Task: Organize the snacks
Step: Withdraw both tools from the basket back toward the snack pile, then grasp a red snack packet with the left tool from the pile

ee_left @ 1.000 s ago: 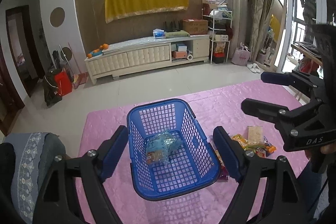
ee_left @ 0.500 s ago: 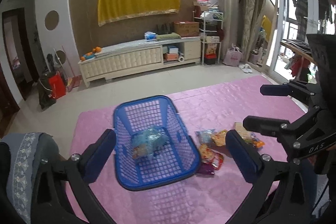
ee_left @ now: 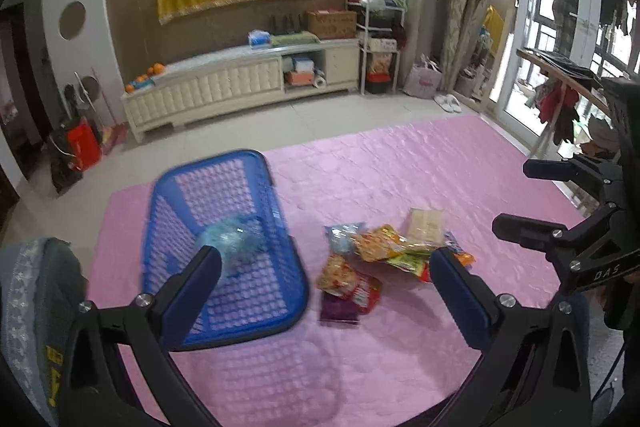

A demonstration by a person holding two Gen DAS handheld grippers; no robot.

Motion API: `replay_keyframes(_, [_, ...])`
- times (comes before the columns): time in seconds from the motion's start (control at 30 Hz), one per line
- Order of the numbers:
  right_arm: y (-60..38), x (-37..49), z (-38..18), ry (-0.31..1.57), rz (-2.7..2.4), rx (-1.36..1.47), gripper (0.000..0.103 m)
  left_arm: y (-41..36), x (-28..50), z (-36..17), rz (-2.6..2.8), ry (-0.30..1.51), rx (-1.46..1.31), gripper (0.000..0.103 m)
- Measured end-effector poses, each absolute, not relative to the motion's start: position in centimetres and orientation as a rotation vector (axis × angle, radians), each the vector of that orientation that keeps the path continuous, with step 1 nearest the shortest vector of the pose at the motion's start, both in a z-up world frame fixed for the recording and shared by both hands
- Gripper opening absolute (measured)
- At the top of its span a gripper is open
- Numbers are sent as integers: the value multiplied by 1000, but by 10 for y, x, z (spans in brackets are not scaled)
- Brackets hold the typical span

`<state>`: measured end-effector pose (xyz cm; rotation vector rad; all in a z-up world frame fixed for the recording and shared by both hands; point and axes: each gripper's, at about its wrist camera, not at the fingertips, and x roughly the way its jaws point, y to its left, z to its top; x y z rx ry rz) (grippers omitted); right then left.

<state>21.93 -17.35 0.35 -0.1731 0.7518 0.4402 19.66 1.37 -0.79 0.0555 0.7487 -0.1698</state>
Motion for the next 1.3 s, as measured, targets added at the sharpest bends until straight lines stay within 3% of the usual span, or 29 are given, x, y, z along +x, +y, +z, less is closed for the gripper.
replay_keyframes(0.63, [-254, 225, -65, 881, 320, -158, 103, -70, 224, -88, -285, 970, -55, 103])
replay_keyframes(0.7, [-259, 226, -72, 890, 310, -154, 103, -76, 227, -96, -291, 990, -64, 98])
replay_keyframes(0.77, [-263, 226, -79, 899, 300, -151, 103, -80, 232, -106, -300, 1027, -83, 86])
replay_keyframes(1.1, [-281, 243, -102, 924, 279, -110, 103, -93, 269, -147, -253, 1138, -126, 81])
replay_keyframes(1.3, [-287, 253, -111, 938, 287, -74, 103, -87, 294, -169, -225, 1217, -233, 52])
